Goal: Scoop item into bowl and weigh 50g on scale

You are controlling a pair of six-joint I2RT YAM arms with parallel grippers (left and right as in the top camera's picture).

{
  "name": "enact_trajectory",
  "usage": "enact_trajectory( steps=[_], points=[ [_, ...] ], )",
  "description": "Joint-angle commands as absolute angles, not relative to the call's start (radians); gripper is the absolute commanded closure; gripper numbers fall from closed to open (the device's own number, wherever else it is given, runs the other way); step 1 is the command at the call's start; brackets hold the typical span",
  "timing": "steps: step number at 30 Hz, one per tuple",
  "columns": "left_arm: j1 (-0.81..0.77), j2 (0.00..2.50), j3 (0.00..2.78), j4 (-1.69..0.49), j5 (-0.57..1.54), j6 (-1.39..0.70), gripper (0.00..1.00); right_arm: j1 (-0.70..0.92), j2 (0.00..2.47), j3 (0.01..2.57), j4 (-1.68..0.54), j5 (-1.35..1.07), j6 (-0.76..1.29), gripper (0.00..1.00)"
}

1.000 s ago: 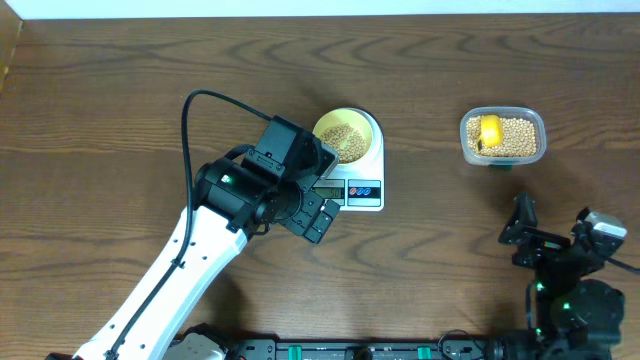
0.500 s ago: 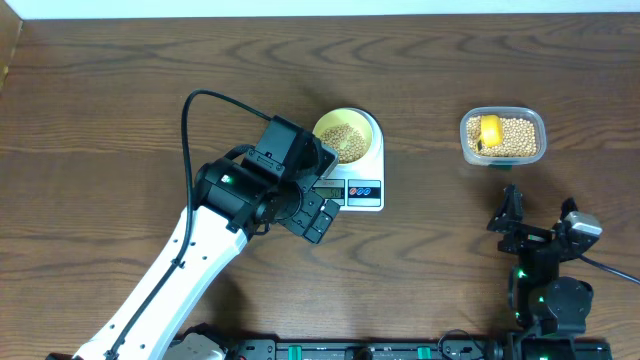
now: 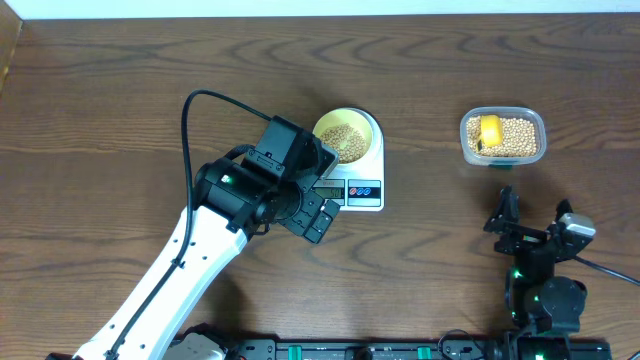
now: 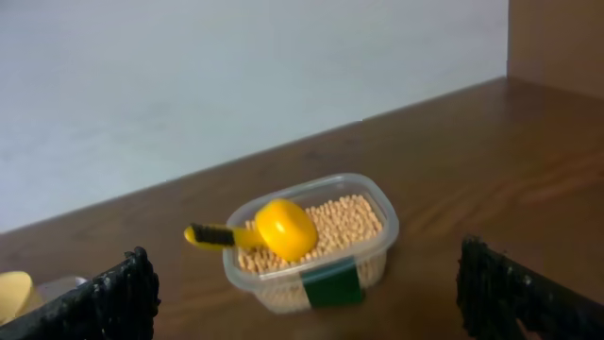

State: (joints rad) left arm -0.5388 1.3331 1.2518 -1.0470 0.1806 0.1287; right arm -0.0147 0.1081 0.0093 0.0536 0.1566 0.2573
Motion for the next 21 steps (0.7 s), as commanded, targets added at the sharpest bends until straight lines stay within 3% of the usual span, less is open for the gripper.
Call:
enact_trajectory(
  steps=[1,4,21],
  points=[
    [-0.54,1.326,1.264,-1.049,0.178,0.131,0.02,-0.021,0.1,0.006,0.017,0.132,0.27,0.01],
    [-0.54,1.326,1.264,-1.049,0.178,0.131,0.02,-0.021,0.1,0.006,-0.067,0.102,0.269,0.01],
    [-0.54,1.326,1.264,-1.05,0.178,0.131,0.02,-0.021,0.105,0.006,-0.068,0.076,0.269,0.01]
  ],
)
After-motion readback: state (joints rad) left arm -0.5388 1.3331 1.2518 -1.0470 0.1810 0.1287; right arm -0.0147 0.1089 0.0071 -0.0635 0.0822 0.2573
